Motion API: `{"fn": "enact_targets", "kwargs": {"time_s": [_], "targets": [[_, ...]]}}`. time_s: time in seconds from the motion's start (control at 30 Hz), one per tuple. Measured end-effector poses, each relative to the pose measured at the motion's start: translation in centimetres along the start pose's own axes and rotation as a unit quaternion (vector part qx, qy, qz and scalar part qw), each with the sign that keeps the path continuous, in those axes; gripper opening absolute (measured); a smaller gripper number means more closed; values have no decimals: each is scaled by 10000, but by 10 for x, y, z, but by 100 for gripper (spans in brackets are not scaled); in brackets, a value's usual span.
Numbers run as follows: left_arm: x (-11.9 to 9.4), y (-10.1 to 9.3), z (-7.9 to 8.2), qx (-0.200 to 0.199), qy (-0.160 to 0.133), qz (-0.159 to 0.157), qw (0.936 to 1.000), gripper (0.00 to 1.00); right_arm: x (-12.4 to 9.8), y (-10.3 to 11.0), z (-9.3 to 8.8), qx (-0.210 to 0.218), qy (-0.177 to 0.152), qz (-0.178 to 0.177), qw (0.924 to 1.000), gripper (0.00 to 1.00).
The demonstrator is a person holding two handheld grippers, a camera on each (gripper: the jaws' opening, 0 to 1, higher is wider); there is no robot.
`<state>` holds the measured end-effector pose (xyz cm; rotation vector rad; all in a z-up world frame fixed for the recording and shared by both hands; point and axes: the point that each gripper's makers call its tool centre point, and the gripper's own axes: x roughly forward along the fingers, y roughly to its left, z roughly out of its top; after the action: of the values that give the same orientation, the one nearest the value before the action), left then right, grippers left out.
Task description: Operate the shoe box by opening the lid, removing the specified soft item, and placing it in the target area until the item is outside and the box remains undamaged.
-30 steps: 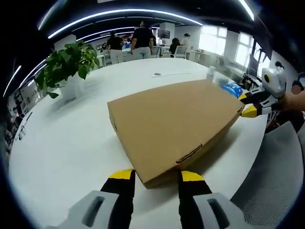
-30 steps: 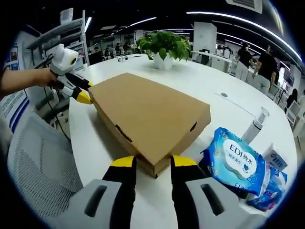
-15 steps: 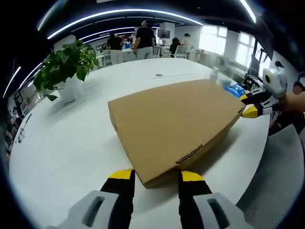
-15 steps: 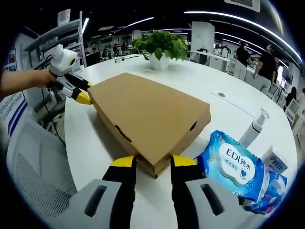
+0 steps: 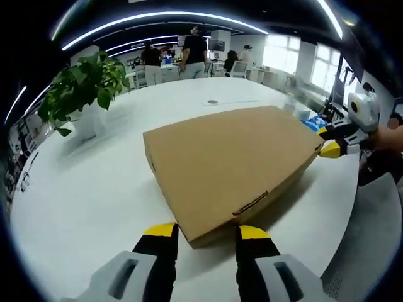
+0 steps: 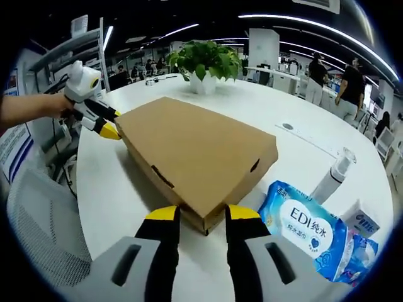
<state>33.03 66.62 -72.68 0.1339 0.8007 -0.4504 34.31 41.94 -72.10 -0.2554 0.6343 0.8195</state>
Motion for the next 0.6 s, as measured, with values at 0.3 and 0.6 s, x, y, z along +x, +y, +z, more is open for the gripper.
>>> {"fn": "enact_targets", "kwargs": {"time_s": [0.3, 0.6], "targets": [[12, 5, 14, 44, 11, -51, 10000, 36, 6, -13, 5, 74, 22, -72, 9999, 26], [19, 5, 22, 69, 25, -89, 9999, 36, 10, -22, 6, 134, 43, -94, 9999, 26]]}}
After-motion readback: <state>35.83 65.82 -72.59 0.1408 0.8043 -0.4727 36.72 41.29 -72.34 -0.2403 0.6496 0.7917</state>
